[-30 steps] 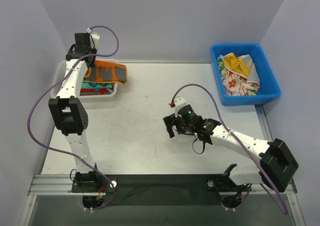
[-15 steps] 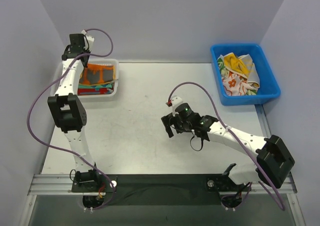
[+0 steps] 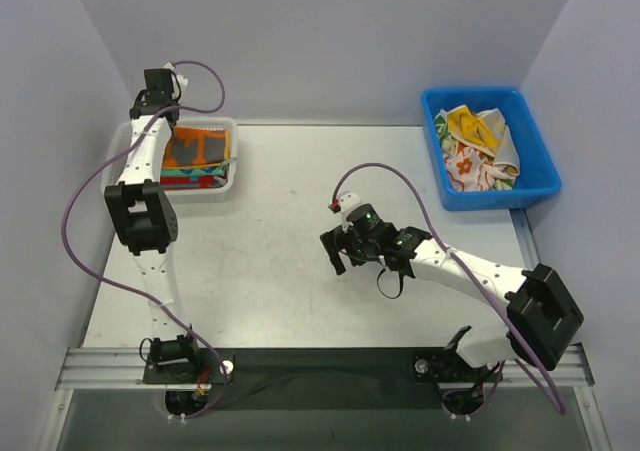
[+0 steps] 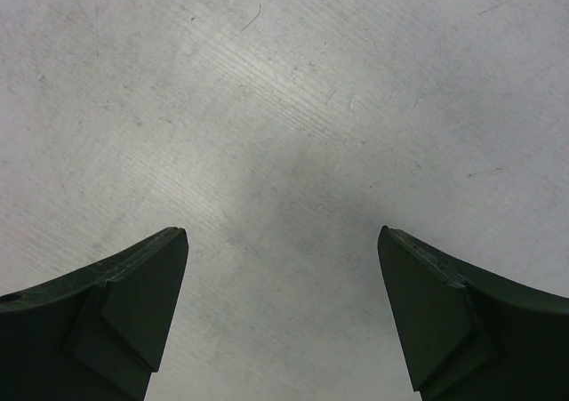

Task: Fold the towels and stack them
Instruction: Neatly place the folded towel into the bin

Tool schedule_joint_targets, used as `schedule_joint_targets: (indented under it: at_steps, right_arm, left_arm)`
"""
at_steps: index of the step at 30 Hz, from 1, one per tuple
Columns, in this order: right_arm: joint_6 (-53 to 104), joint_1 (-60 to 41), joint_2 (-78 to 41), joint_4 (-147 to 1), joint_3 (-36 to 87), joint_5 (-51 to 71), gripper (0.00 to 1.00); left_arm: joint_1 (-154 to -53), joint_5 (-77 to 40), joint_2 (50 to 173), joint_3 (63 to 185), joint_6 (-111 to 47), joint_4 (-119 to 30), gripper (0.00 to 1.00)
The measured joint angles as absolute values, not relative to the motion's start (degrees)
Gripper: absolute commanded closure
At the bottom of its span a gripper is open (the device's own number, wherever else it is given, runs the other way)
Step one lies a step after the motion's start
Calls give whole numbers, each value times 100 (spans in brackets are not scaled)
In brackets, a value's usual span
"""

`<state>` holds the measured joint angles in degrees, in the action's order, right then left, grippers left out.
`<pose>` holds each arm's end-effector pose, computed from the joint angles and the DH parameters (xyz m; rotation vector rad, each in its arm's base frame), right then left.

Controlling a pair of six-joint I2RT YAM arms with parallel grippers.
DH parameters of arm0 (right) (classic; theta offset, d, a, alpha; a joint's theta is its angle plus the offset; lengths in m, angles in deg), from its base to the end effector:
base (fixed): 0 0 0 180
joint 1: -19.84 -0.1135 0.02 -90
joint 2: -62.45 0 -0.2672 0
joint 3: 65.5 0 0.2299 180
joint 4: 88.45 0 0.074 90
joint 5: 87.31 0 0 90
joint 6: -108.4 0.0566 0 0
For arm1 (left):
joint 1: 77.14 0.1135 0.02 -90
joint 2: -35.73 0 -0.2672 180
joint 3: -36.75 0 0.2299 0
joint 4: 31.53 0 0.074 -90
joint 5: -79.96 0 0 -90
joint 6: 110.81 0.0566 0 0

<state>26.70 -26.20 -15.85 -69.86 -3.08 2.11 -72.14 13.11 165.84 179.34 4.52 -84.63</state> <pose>0.2049 0.2117 0.2383 -0.7129 2.1040 0.5240 0.5084 0.0668 0.2855 0.1935 2.3108 0.7340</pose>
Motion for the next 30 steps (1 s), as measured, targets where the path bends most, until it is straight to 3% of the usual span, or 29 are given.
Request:
schedule_joint_targets:
  at_steps: [4, 5, 7, 9, 10, 13, 18, 21, 23, 26, 30]
  right_arm:
    - [2637, -2620, -1649, -6947, -243, 211, 9]
    - [2630, -2620, -1662, -6929, -234, 224, 9]
    - [2622, -2620, -1692, -6918, -221, 276, 9]
    - [2622, -2620, -1723, -6909, -212, 320, 9]
    - [2620, -2620, -1732, -6890, -206, 337, 9]
    - [2617, -2620, -1738, -6870, -182, 362, 9]
    - [2598, -2620, -1714, -6835, -182, 359, 9]
    - [2596, -2620, -1616, -6809, -182, 337, 9]
    - [2593, -2620, -1526, -6807, -182, 303, 9]
    - [2600, -2620, -1421, -6802, -182, 289, 9]
    - [2604, -2620, -1277, -6791, -195, 259, 9]
  left_arm:
    - [-7216, 1458, 16763, 18146, 511, -8441, 93]
    - [-7216, 1488, 16789, 18157, 519, -8435, 84]
    - [-7216, 1534, 16831, 18157, 559, -8430, 54]
    - [-7216, 1596, 16866, 18157, 580, -8408, 40]
    - [-7214, 1644, 16876, 18157, 572, -8398, 29]
    - [-7214, 1871, 16883, 18157, 537, -8347, 19]
    - [-7181, 2192, 16868, 18152, 246, -8282, 14]
    - [-7122, 2124, 16667, 17929, -134, -8245, 20]
    - [-7065, 1919, 16409, 17656, -490, -8249, 31]
    - [-6950, 1425, 15930, 17127, -1188, -8175, 38]
    - [-6685, 645, 15532, 16423, -2167, -7849, 41]
